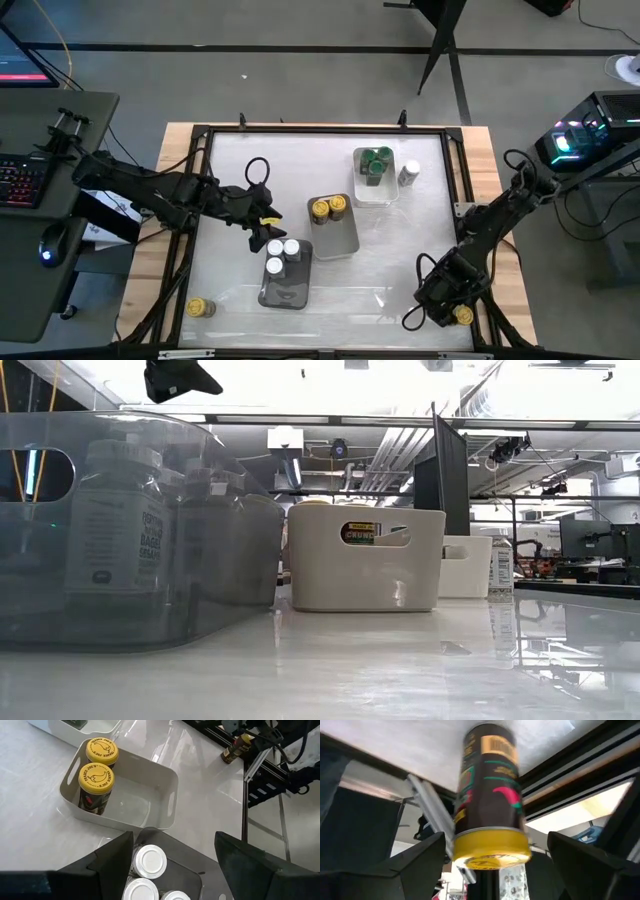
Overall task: Sort spices by type
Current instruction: Put the yellow seasoning bottle into the gray bin
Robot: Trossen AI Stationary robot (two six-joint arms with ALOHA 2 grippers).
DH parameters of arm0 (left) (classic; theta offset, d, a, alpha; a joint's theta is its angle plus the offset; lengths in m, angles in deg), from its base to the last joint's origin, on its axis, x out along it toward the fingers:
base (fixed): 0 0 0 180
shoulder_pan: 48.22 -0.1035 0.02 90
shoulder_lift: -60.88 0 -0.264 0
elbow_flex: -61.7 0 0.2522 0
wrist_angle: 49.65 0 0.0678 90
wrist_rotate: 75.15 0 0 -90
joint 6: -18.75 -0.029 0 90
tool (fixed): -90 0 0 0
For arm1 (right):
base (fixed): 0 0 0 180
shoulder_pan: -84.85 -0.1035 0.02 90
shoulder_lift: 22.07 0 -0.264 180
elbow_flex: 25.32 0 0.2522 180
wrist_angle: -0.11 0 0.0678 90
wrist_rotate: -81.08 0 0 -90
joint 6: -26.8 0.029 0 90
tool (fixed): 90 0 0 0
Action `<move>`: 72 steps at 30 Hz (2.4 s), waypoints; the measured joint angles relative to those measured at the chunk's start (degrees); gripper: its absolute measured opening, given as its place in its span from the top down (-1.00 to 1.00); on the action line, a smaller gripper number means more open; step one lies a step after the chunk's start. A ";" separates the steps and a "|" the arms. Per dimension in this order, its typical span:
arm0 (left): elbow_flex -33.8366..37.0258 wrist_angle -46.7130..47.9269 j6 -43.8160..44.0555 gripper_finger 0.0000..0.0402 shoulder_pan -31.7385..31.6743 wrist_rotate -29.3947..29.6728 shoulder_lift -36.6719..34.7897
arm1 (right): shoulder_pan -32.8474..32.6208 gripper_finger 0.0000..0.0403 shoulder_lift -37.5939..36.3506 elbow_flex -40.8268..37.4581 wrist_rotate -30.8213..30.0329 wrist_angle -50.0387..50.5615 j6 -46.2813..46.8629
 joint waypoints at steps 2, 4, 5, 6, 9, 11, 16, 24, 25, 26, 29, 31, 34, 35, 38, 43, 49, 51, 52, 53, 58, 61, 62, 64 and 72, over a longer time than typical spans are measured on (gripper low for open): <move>0.00 -0.02 -0.23 -0.33 0.00 0.01 0.00 | 0.00 -0.72 0.00 0.00 0.22 -1.34 0.00; 0.00 0.00 -0.62 -0.33 0.00 0.01 0.00 | 0.00 -0.72 0.17 0.00 1.15 -2.00 0.41; 0.00 0.00 -0.85 -0.33 0.00 0.01 0.00 | 0.00 -0.71 0.46 0.00 2.24 -2.14 0.69; 0.00 0.01 -0.88 -0.33 0.00 0.01 0.00 | -0.03 -0.70 0.89 0.00 3.17 -2.18 0.83; 0.00 0.01 -0.97 -0.33 0.00 0.01 0.00 | -0.55 -0.64 2.38 0.00 4.64 -3.49 0.74; 0.00 0.02 -0.95 -0.33 0.00 0.01 0.00 | -0.68 -0.60 3.54 0.00 4.98 -4.70 -0.11; 0.00 0.02 -0.96 -0.33 0.00 0.01 0.00 | -0.68 -0.49 5.10 0.00 4.65 -4.87 -0.14; 0.00 0.04 -1.12 -0.33 0.02 0.01 0.00 | -0.68 -0.19 5.07 0.04 3.93 -4.89 -0.83; 0.00 0.04 -1.12 -0.33 0.02 0.01 0.00 | -0.68 -0.14 4.97 0.20 3.77 -4.82 -1.50; 0.00 0.02 -1.10 -0.33 0.02 0.01 0.00 | -0.66 -0.10 4.90 0.66 3.72 -4.60 -2.23; 0.00 -0.05 -0.92 -0.33 0.02 0.01 0.00 | 0.05 -0.10 4.15 3.01 3.41 -3.44 -5.42; 0.00 -0.13 -0.45 -0.33 0.00 0.01 -0.07 | 1.43 -0.10 3.65 5.88 3.39 -0.84 -8.50; -0.02 -0.90 -0.47 -0.33 0.00 0.03 -0.19 | 5.40 -0.10 3.26 12.34 2.66 5.36 -16.12; -0.02 -1.24 -0.47 -0.33 0.00 0.03 -0.22 | 7.14 -0.10 3.26 14.69 2.13 7.47 -19.11; -0.02 -3.01 -0.47 -0.33 0.00 0.21 -0.24 | 13.78 -0.10 3.26 21.14 -1.86 12.43 -26.33; -0.04 -5.14 -0.46 -0.33 0.00 0.23 -0.26 | 26.49 -0.10 3.79 31.39 -10.98 19.22 -37.93; -0.04 -6.53 0.57 -0.33 0.00 0.27 -0.26 | 37.77 -0.10 14.02 46.88 -16.95 36.35 -57.15; -0.04 -6.52 1.26 -0.33 0.00 0.27 -0.28 | 39.28 -0.10 20.15 53.86 -19.39 41.80 -65.51; -0.04 -6.54 1.61 -0.33 0.00 0.27 -0.28 | 39.66 -0.10 22.66 56.82 -19.85 40.74 -69.10; -0.04 -6.56 1.77 -0.33 0.00 0.27 -0.28 | 39.95 -0.10 24.70 59.46 -19.88 39.47 -71.23; -0.04 -6.45 4.22 -0.33 0.32 0.21 -0.33 | 41.58 -0.10 35.78 72.56 -22.52 40.31 -80.09; -0.04 -6.45 4.66 -0.33 1.13 -0.70 -0.35 | 42.59 -0.10 40.27 76.14 -24.13 40.57 -81.66; -0.04 -6.42 4.68 -0.33 1.61 -1.07 -0.35 | 42.88 -0.10 40.74 76.17 -24.39 40.44 -81.83; -0.04 -6.48 4.68 -0.33 2.58 -1.11 -0.35 | 43.26 -0.10 41.00 76.15 -24.35 40.81 -81.90; -0.04 -6.50 2.87 -0.33 3.82 4.08 0.17 | 43.93 -0.10 38.37 76.17 -23.86 40.65 -81.77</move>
